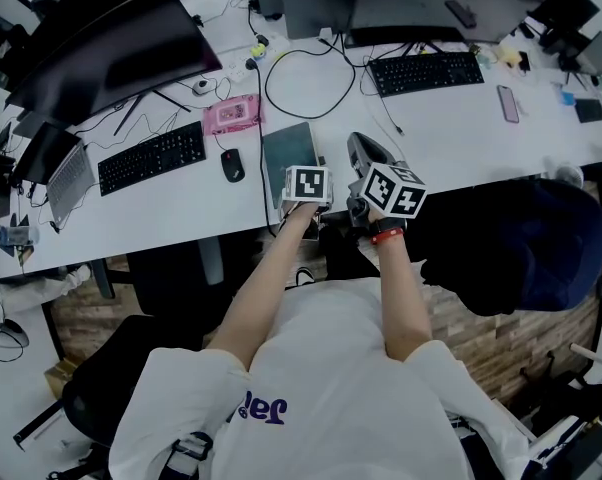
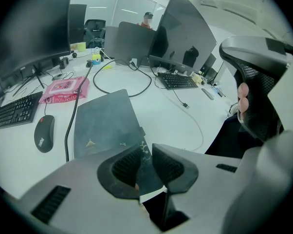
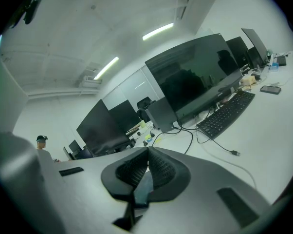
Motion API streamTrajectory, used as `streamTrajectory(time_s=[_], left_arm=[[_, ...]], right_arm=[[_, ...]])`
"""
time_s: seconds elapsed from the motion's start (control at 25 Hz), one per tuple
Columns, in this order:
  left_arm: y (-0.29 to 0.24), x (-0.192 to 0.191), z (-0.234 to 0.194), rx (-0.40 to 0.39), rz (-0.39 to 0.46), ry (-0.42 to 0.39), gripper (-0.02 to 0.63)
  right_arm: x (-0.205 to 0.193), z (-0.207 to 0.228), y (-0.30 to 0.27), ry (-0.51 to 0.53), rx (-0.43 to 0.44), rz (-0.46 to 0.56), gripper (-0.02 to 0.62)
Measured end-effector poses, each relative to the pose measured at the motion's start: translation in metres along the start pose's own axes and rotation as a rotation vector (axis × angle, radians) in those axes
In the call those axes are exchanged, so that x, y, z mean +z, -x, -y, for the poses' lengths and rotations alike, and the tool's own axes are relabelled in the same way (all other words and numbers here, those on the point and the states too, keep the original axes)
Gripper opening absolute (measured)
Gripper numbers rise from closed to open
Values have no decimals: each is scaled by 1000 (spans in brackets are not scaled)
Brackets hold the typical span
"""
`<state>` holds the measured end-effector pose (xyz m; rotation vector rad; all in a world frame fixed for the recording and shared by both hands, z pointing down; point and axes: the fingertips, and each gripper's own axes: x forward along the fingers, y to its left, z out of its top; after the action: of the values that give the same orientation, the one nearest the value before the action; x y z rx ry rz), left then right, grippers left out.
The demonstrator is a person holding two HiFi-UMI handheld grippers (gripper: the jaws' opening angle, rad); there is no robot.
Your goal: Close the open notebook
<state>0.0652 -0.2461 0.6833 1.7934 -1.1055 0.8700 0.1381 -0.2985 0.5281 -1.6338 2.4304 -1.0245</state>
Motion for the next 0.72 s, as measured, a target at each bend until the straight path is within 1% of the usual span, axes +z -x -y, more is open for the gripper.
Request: streamTrajectory(time_s=[0.28, 0.4, 0.44, 0.6, 0.72], left_arm=[[-10, -2, -1, -4, -22, 1, 89], [-16, -4, -4, 11, -33, -2, 80], [-18, -6, -6, 23, -41, -7, 54], [-27, -21, -17, 37, -80, -6, 54], [-30, -22, -20, 38, -82, -8, 44]], right_arm=[[1, 4, -3, -2, -9, -2, 14], [1, 7, -3, -3, -15, -3, 15], [2, 8, -3, -4, -18, -2, 15], [2, 12, -3, -11, -25, 0, 15], [1, 13, -5, -13, -30, -3, 15]])
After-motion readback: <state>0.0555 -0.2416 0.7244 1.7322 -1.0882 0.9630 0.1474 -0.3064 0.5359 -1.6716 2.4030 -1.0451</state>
